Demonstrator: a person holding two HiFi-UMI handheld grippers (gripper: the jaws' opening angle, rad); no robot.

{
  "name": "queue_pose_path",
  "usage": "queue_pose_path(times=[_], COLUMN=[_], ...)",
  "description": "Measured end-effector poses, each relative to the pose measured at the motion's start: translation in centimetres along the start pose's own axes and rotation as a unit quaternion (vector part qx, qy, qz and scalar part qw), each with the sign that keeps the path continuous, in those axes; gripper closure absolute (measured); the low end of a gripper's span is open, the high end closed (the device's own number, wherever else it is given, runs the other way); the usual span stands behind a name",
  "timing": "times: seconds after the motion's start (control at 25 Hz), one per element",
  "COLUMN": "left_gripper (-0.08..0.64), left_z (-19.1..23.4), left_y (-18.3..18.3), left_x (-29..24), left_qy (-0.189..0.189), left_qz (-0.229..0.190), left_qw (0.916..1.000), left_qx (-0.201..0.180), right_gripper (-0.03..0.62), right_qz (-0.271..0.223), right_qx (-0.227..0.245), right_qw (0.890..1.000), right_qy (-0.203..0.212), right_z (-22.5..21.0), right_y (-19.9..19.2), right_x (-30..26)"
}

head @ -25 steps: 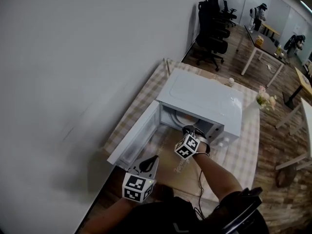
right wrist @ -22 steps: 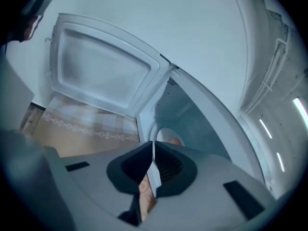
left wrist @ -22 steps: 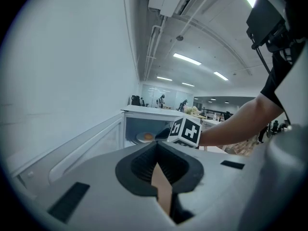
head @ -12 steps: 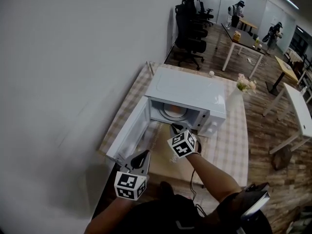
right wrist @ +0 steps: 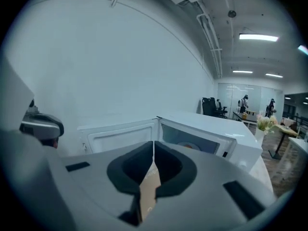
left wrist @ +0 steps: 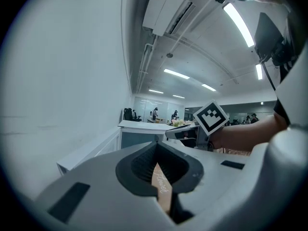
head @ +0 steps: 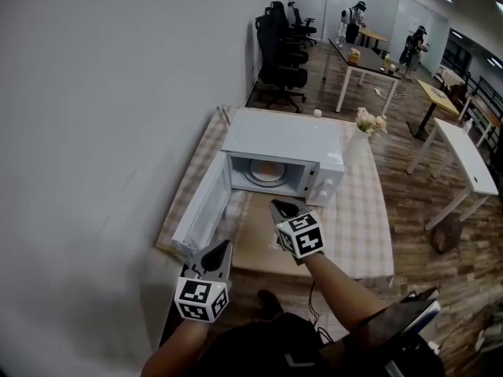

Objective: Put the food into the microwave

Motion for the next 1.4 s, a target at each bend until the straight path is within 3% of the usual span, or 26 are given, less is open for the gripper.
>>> queue_pose_path(times=[0.24, 0.6, 0.8, 1.4], left_gripper=[0.552, 0.552, 0.552, 0.552], left_z=[-0.5, -2.6, -2.6, -6.7], left_y=[0.7, 1.1, 2.4, 3.1], left_x=[2.3, 2.9, 2.2, -1.1], left_qy=[-0.008, -0.029, -0.019, 0.001], left_qz=[-0.012, -0.021, -0.04, -0.021], left_qw=[0.9994, 0.999, 0.9988, 0.9996], left_qx=[-0.031, -0.027, -0.022, -0.018], right_gripper=[0.581, 0.583, 0.583, 0.584], right_qz=[-0.035, -0.097, -0.106, -0.102], right_qx=[-0.069, -0.107, -0.104, -0.098], right_qw=[0.997, 0.989, 0.989, 0.989], right_qy=[0.01, -0.006, -0.007, 0.033], right_z=[1.7, 2.5, 1.2, -2.9], right_y=[-0.1, 0.1, 0.4, 0.0], right_x=[4.7, 10.2, 11.4, 14.4])
Point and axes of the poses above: the fingertips, and each gripper's own axes: x backward along the fingers, z to its left, y out of its top, the point moved 5 cm from there along x, backward along the fingers, and after that the axes turned 4 degrees about -x, right-handed, at the moved point
